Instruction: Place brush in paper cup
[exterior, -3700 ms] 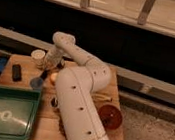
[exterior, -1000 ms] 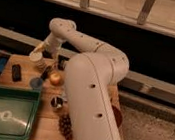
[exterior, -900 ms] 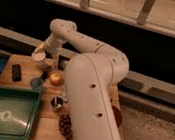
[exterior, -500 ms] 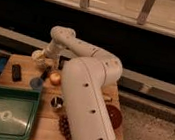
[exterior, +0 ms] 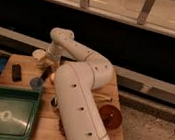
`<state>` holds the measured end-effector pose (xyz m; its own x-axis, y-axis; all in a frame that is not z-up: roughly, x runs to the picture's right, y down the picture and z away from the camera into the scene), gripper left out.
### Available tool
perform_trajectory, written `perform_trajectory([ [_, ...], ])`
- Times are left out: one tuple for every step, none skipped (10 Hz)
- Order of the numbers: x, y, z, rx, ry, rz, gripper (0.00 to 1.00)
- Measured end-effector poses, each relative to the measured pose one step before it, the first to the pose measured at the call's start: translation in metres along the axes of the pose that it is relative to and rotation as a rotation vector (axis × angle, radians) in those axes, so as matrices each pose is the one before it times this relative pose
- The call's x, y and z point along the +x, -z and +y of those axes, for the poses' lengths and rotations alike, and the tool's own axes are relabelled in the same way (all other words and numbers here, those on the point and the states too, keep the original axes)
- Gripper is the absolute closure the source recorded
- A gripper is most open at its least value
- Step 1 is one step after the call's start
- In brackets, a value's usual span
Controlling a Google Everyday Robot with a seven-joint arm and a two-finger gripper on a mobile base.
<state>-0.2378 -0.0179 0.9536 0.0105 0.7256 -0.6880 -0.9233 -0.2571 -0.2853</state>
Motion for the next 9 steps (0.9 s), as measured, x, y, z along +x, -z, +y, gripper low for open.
perform_trajectory([
  [-0.00184, -0.00499, -0.00182, 0.01039, -0.00226, 0.00794, 0.20],
  [-0.00269, -0.00808, -0.00572, 0.01708, -0.00751, 0.00686, 0.20],
  [-0.00202, -0.00637, -0.00417, 0.01577, -0.00783, -0.00191, 0.20],
  [-0.00015, -0.00568, -0.00066, 0.01659, -0.00160, -0.00437, 0.20],
  [0.00172, -0.00711, 0.00135, 0.01479, -0.00075, -0.00345, 0.20],
  [0.00099, -0.00317, -0.00002, 0.00941, -0.00459, -0.00344, 0.20],
  [0.00113, -0.00277, -0.00151, 0.00667, -0.00515, 0.00179, 0.22],
  [0.00036, -0.00018, -0.00037, 0.00482, -0.00054, 0.00490, 0.29],
  [0.00213, -0.00204, 0.00185, 0.00776, 0.00165, 0.01386, 0.40],
])
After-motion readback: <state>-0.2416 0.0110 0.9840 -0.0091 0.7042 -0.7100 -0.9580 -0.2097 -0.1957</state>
